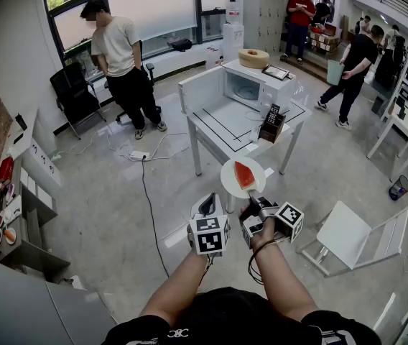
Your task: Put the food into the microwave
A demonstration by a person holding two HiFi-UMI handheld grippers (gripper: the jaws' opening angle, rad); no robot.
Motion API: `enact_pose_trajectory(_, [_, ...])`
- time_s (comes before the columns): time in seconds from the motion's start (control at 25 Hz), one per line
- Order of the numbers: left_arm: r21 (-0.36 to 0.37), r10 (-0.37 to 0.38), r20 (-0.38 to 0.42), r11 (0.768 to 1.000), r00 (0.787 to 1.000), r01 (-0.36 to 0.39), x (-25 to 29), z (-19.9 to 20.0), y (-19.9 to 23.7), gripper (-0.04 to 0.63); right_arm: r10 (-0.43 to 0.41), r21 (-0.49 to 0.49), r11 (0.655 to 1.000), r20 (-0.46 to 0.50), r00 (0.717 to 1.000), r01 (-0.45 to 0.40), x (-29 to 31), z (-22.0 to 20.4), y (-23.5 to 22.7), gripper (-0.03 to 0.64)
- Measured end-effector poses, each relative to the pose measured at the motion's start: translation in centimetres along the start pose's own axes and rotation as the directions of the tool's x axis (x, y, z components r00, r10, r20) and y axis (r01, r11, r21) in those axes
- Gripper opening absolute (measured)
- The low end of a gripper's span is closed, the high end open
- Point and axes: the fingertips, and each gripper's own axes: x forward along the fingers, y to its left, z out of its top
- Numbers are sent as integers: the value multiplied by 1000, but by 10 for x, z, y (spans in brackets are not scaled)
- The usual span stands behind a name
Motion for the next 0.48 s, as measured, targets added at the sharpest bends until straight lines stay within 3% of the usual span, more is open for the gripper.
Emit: enact_pose_trajectory(0.48, [-8, -7, -8, 1000, 1000, 7, 2, -5, 21, 8, -3, 9, 1000, 11, 1000, 3, 15, -14, -6, 18])
